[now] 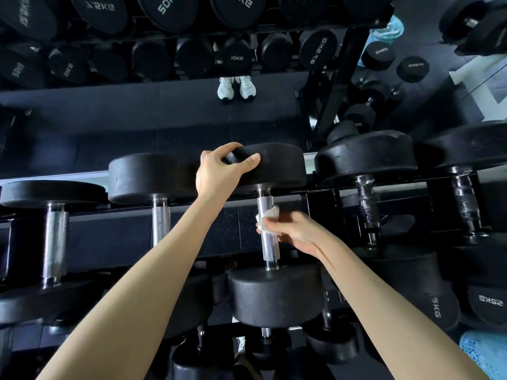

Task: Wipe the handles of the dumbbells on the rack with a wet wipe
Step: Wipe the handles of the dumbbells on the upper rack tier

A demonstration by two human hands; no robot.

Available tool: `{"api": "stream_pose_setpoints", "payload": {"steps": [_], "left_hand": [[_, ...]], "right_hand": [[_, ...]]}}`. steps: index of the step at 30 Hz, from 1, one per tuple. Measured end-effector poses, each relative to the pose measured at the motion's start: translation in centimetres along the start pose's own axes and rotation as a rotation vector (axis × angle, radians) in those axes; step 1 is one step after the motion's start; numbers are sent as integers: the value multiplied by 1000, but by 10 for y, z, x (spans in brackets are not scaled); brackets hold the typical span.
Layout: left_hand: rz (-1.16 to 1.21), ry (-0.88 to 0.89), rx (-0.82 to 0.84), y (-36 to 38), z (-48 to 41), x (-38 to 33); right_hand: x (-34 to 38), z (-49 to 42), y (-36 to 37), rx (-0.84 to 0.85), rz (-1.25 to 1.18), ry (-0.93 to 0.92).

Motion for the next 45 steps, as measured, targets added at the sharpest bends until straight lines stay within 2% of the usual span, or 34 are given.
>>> {"api": "stream_pose_setpoints", "payload": {"steps": [4, 8, 12, 16, 18, 20, 22, 23, 25, 28, 30, 32, 35, 38, 39, 43, 45], "left_hand": [[6, -1, -1, 0, 3, -2], [4, -1, 5, -1, 4, -3], [-21, 3, 28, -1, 4, -6], [-49, -32, 80, -2, 6, -8], [-114, -46, 70, -6, 10, -10], [-213, -33, -71, -24, 30, -15], [-236, 37, -231, -38, 63, -19], [-211, 45, -228, -35, 78, -14], [-149, -30, -52, -10, 99, 9], [-159, -137, 202, 40, 113, 44], [-213, -144, 219, 58, 112, 53], [-166, -172, 204, 70, 109, 57], [-76, -243, 150, 79, 102, 68], [-20, -272, 78, 76, 91, 71], [12, -273, 52, 73, 88, 72], [287, -319, 35, 77, 80, 79], [383, -346, -12, 77, 71, 80]], "right_hand": [[-22, 13, 5, 44, 60, 82], [-23, 24, 7, 50, 314, 171], [-15, 30, 6, -124, 676, 252], [14, 43, 18, -376, 994, 196], [16, 47, 14, -487, 934, 125], [15, 49, 9, -529, 745, 62], [13, 45, 16, -428, 537, -20], [12, 43, 24, -352, 455, -50], [7, 44, 30, -286, 345, -32], [-4, 48, 19, -308, 232, 71], [-2, 52, 17, -301, 221, 107], [6, 59, 15, -292, 303, 90], [14, 69, 12, -296, 613, 19], [9, 88, 7, -447, 816, -42], [5, 94, 6, -500, 796, -58], [-16, 103, 4, -560, 417, -151], [-19, 101, 1, -585, 361, -178]]}}
Point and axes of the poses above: each hand's wrist, its own z-axis away from the middle knuckle, its own y-axis out of the palm, x = y × z, the point moved 9 cm from there along -z, towards the middle knuckle, and after that the axes turned 7 degrees about x, right-handed, at the moved point
